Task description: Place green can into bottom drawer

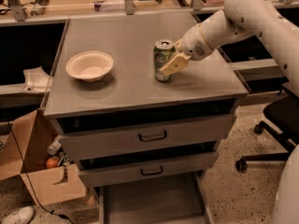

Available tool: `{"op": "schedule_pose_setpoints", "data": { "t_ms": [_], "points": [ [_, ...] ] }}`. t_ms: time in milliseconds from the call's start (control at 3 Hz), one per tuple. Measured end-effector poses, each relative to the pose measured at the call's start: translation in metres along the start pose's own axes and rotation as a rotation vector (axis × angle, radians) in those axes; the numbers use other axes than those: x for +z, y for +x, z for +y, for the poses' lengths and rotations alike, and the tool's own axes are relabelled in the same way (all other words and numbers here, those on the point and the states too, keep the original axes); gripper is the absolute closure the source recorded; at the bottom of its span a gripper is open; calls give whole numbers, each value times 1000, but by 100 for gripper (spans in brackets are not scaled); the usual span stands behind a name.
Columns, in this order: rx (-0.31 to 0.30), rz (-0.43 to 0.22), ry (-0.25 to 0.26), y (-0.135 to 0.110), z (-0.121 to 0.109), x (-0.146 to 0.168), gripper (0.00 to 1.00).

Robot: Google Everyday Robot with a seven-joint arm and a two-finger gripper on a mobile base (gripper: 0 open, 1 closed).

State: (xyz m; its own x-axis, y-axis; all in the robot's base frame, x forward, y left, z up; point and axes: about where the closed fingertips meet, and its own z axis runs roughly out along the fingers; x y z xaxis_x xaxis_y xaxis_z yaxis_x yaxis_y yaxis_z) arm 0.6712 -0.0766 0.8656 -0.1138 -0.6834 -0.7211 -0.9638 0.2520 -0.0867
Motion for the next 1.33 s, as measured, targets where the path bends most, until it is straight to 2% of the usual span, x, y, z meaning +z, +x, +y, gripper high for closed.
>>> {"op": "schedule_pose_setpoints", "data": {
  "t_ms": [667, 1000, 1333],
  "points": [
    [9, -20, 47, -11, 0, -30, 100],
    [33, -17, 77, -4, 13, -57, 100],
    [74, -12, 84, 8, 42, -90, 100]
  ]
}}
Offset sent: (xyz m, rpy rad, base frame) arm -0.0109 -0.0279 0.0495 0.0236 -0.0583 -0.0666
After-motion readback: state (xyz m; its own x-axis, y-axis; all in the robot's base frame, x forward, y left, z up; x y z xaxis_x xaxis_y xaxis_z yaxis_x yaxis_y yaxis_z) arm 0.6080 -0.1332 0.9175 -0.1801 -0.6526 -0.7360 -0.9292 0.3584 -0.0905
